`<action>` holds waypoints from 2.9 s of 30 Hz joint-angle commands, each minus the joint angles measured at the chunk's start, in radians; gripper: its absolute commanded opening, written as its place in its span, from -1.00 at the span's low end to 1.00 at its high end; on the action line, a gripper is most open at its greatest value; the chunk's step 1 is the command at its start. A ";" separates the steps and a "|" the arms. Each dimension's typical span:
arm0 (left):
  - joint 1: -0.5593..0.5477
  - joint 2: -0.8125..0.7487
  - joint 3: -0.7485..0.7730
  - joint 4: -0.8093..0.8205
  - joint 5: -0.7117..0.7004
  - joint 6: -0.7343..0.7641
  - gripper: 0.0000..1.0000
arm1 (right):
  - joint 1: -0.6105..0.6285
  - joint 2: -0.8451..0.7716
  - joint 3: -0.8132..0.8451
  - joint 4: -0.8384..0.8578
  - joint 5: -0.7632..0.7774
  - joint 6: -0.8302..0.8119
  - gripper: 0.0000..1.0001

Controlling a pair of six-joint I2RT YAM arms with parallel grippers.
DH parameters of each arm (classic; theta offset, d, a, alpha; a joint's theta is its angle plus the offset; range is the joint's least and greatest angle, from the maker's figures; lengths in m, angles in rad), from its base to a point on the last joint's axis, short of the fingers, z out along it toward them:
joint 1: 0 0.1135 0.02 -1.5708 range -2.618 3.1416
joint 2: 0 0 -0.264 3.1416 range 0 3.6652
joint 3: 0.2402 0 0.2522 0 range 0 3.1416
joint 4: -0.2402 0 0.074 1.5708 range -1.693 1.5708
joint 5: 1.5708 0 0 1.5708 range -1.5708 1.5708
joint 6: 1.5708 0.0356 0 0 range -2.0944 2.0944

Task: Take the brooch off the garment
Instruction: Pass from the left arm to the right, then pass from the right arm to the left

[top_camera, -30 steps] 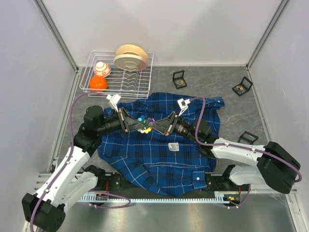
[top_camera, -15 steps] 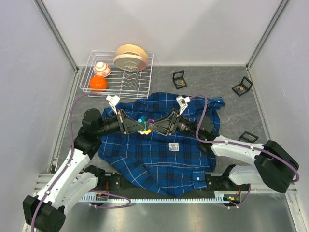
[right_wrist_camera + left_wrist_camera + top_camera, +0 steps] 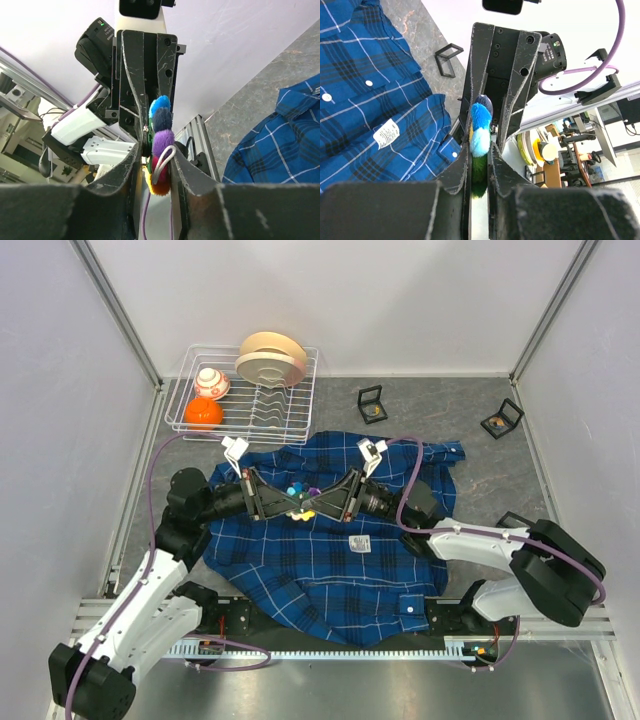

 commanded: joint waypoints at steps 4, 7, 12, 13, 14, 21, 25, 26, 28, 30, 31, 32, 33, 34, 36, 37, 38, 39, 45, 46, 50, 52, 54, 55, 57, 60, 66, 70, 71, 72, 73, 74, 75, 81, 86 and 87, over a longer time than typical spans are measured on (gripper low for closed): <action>-0.005 -0.001 -0.052 0.136 0.048 -0.079 -0.96 | 0.011 0.022 -0.006 0.258 -0.054 0.101 -0.22; -0.003 0.002 -0.057 0.152 0.057 -0.087 -0.96 | 0.006 0.019 -0.031 0.302 -0.049 0.120 -0.11; -0.002 0.000 -0.066 0.172 0.070 -0.095 -0.96 | -0.006 0.013 -0.039 0.312 -0.049 0.138 -0.17; -0.003 -0.001 -0.071 0.187 0.079 -0.096 -0.96 | -0.009 0.015 -0.040 0.322 -0.046 0.140 -0.21; -0.002 0.000 -0.075 0.196 0.083 -0.099 -0.96 | -0.011 0.015 -0.045 0.333 -0.045 0.149 -0.26; -0.002 0.010 -0.117 0.297 0.108 -0.147 -0.96 | -0.014 0.044 -0.054 0.451 -0.045 0.210 -0.39; -0.002 0.011 -0.132 0.343 0.111 -0.167 -0.96 | -0.018 0.051 -0.066 0.508 -0.046 0.230 -0.25; -0.003 0.013 -0.134 0.346 0.113 -0.165 -0.96 | -0.020 0.050 -0.071 0.511 -0.046 0.230 -0.23; -0.003 0.014 -0.141 0.363 0.114 -0.174 -0.96 | -0.024 0.050 -0.080 0.511 -0.048 0.227 -0.24; -0.002 0.013 -0.151 0.403 0.116 -0.193 -0.96 | -0.027 0.048 -0.086 0.520 -0.044 0.229 -0.31; -0.002 0.013 -0.160 0.420 0.116 -0.199 -0.96 | -0.027 0.048 -0.085 0.517 -0.048 0.229 -0.35; -0.002 0.013 -0.163 0.435 0.117 -0.207 -0.96 | -0.027 0.050 -0.083 0.513 -0.054 0.229 -0.41; -0.002 0.013 -0.166 0.449 0.116 -0.219 -0.97 | -0.027 0.056 -0.080 0.508 -0.058 0.230 -0.52; -0.002 0.011 -0.170 0.474 0.117 -0.225 -0.96 | -0.027 0.059 -0.072 0.500 -0.063 0.229 -0.54; -0.003 0.016 -0.174 0.497 0.117 -0.239 -0.96 | -0.026 0.067 -0.068 0.502 -0.071 0.232 -0.54; -0.002 0.019 -0.171 0.494 0.119 -0.239 -0.96 | -0.026 0.068 -0.053 0.482 -0.077 0.230 -0.52; -0.002 0.022 -0.169 0.491 0.120 -0.237 -0.96 | -0.021 0.070 -0.046 0.473 -0.080 0.223 -0.49; -0.002 0.023 -0.167 0.491 0.123 -0.239 -0.96 | -0.017 0.068 -0.040 0.462 -0.081 0.215 -0.45; -0.002 0.023 -0.148 0.446 0.125 -0.216 -0.96 | 0.009 0.074 -0.019 0.398 -0.081 0.186 -0.46; -0.002 0.025 -0.143 0.443 0.126 -0.216 -0.96 | 0.009 0.076 -0.022 0.401 -0.083 0.186 -0.47; -0.003 0.020 -0.137 0.435 0.116 -0.216 -0.96 | 0.014 0.084 -0.022 0.407 -0.087 0.190 -0.51; -0.003 0.025 -0.131 0.425 0.116 -0.211 -0.96 | 0.022 0.099 -0.010 0.413 -0.097 0.195 -0.54; -0.003 0.026 -0.126 0.422 0.110 -0.214 -0.96 | 0.029 0.114 -0.003 0.425 -0.100 0.200 -0.86; -0.002 0.025 -0.121 0.414 0.103 -0.214 -0.96 | 0.029 0.117 -0.008 0.439 -0.095 0.201 -1.00; -0.002 0.002 -0.120 0.382 0.085 -0.198 -0.82 | 0.029 0.104 -0.025 0.454 -0.046 0.206 -1.00; -0.002 -0.044 -0.117 0.258 0.028 -0.136 -0.27 | 0.026 0.065 -0.059 0.419 0.024 0.177 -1.00; 0.000 -0.122 -0.144 0.182 -0.019 -0.107 -0.07 | 0.003 0.021 -0.103 0.418 0.090 0.181 -1.00; 0.001 -0.133 -0.143 0.152 -0.048 -0.089 -0.03 | 0.002 -0.010 -0.106 0.361 0.116 0.164 -1.00; 0.000 -0.136 -0.131 0.095 -0.056 -0.048 0.12 | 0.003 -0.027 -0.102 0.338 0.123 0.157 -1.00; -0.002 -0.142 -0.103 0.066 -0.093 -0.027 0.29 | 0.003 -0.036 -0.094 0.279 0.130 0.138 -1.00; -0.012 -0.148 -0.088 0.026 -0.125 -0.004 0.32 | 0.006 -0.048 -0.088 0.243 0.139 0.128 -1.00; -0.019 -0.167 -0.076 -0.001 -0.149 0.034 0.34 | 0.006 -0.069 -0.083 0.209 0.161 0.115 -1.00; -0.022 -0.179 -0.056 -0.038 -0.201 0.048 0.36 | 0.009 -0.077 -0.080 0.153 0.172 0.105 -1.00; -0.028 -0.187 -0.094 0.009 -0.224 0.008 0.38 | 0.017 -0.068 -0.048 0.118 0.173 0.083 -1.00; -0.029 -0.170 -0.124 0.118 -0.210 -0.062 0.44 | 0.023 -0.041 -0.046 0.129 0.158 0.094 -1.00; -0.029 -0.165 -0.123 0.122 -0.207 -0.063 0.45 | 0.026 -0.038 -0.045 0.137 0.155 0.094 -1.00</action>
